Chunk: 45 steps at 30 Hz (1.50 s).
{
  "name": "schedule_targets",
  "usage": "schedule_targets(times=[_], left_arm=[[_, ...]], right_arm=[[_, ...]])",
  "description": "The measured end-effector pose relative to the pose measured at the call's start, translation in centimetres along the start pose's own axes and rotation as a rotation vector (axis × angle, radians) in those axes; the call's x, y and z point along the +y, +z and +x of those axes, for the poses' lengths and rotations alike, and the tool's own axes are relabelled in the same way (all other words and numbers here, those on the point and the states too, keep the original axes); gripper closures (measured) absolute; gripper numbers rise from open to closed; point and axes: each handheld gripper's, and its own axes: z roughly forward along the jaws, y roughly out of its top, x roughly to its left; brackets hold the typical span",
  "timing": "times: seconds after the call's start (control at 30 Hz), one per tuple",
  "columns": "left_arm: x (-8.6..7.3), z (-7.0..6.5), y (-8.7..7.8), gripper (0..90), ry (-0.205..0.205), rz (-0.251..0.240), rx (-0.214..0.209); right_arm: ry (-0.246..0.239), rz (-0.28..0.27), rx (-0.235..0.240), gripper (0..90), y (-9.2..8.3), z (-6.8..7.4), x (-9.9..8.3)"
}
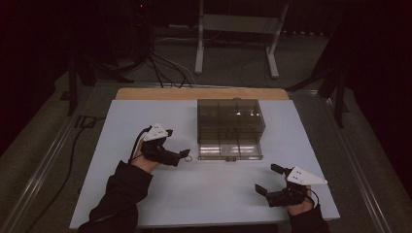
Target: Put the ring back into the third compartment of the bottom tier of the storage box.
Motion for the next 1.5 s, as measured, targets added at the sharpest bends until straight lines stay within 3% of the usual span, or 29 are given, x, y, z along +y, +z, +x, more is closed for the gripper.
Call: schedule_targets(times=[0.07,0.63,0.87,0.93,0.97,1.03,1.23,1.3,1.4,1.5], left_arm=[[-0.5,0.2,0.5,0.5,-0.008,0.008,0.021],[-2.7,0.0,2.9,0.5,-0.040,0.077,0.010],[-3.1,0.1,3.3,0.5,-0.060,0.079,0.023],[-3.2,0.3,3.3,0.5,-0.080,0.095,0.029],[-3.2,0.4,3.3,0.5,-0.088,0.105,0.013],[-3.3,0.2,3.4,0.5,-0.077,0.125,0.031],[-3.5,0.4,4.1,0.6,-0.094,0.185,0.040],[-3.6,0.4,4.1,8.2,-0.097,0.184,0.059],[-3.6,0.4,4.3,11.3,-0.095,0.192,0.050],[-3.6,0.4,4.5,24.3,-0.100,0.202,0.037]], right_arm=[[-0.002,-0.003,0.001,0.0,-0.1,0.1,0.0],[-0.001,-0.002,0.001,0.0,-0.1,0.0,0.0],[0.001,0.000,0.005,0.0,-0.1,0.0,0.0],[0.000,0.002,0.003,0.0,-0.1,0.1,0.0],[0.000,0.002,0.003,0.0,-0.1,0.1,0.0],[0.007,0.003,0.008,0.0,-0.2,0.1,0.0],[0.004,0.005,0.005,0.0,-0.2,0.1,0.1],[0.002,0.007,0.003,0.0,-0.2,0.1,0.0],[0.005,0.019,0.001,0.0,-0.1,0.1,0.0],[0.008,0.022,0.001,0.0,-0.1,0.0,0.0]])
